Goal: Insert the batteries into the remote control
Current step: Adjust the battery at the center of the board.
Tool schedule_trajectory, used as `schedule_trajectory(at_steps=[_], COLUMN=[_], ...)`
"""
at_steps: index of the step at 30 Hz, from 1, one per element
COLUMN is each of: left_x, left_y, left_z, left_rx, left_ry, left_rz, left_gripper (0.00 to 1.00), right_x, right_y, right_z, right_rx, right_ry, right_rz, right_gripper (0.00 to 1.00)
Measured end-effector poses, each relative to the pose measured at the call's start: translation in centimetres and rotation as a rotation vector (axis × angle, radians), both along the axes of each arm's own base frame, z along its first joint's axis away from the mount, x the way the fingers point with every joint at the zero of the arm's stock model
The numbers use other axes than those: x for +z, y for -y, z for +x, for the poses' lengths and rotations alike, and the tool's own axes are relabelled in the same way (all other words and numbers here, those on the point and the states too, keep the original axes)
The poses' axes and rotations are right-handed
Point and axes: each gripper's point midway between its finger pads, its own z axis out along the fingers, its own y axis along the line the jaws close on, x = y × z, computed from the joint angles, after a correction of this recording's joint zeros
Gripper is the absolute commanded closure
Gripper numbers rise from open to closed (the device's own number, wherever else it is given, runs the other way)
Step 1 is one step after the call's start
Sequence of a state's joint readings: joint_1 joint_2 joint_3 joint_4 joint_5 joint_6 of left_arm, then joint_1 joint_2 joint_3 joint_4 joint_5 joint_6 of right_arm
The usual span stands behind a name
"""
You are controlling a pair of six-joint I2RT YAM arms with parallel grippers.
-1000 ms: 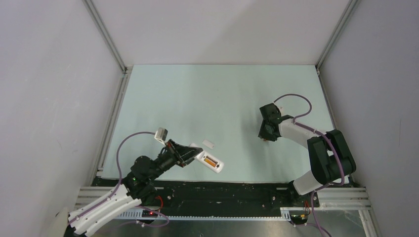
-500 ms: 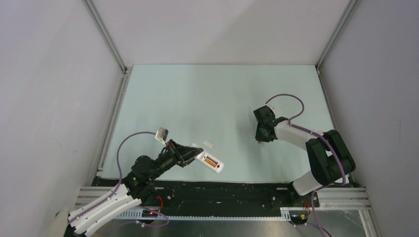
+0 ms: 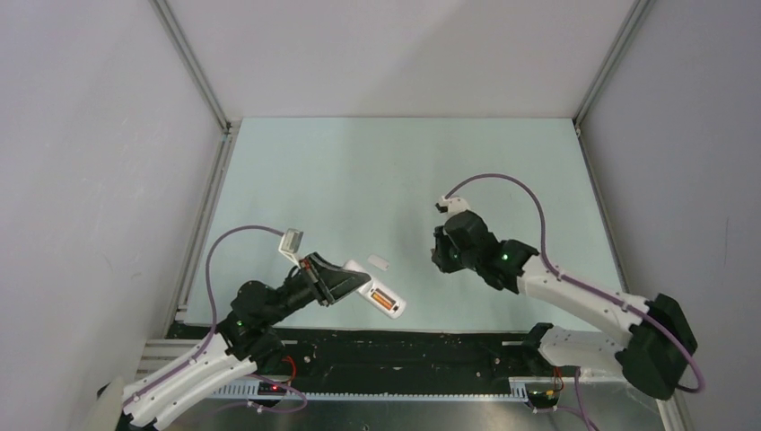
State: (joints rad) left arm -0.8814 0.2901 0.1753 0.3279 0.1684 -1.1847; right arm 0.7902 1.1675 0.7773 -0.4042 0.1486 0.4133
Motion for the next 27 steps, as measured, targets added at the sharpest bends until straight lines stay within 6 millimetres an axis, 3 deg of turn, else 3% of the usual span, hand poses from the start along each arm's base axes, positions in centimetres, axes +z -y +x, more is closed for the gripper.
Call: schedule_trajectory(at_steps=[5,16,27], left_x=[0.5,3.2,3.7], left_y=[-0.2,-0.9,-0.9], left_z=[-1.0,-3.1,-4.0], left_rx=[-0.022,-0.063,-0.099], left_ry=[0.152,0.394,0.454], left_rz=[0.039,0.04,0.046], left_gripper=[1.0,1.0,1.0], right_x=[2.9,8.7,11.0], right_y=[-1.5,-0.7,-1.7], right_z=[-2.8,-6.1,-8.9], right_rx=[0.107,0.18,0.37], right_ry=[0.094,0.289,0.404], right_rz=[0.089,0.302,0.37], right_gripper=[1.0,1.0,1.0])
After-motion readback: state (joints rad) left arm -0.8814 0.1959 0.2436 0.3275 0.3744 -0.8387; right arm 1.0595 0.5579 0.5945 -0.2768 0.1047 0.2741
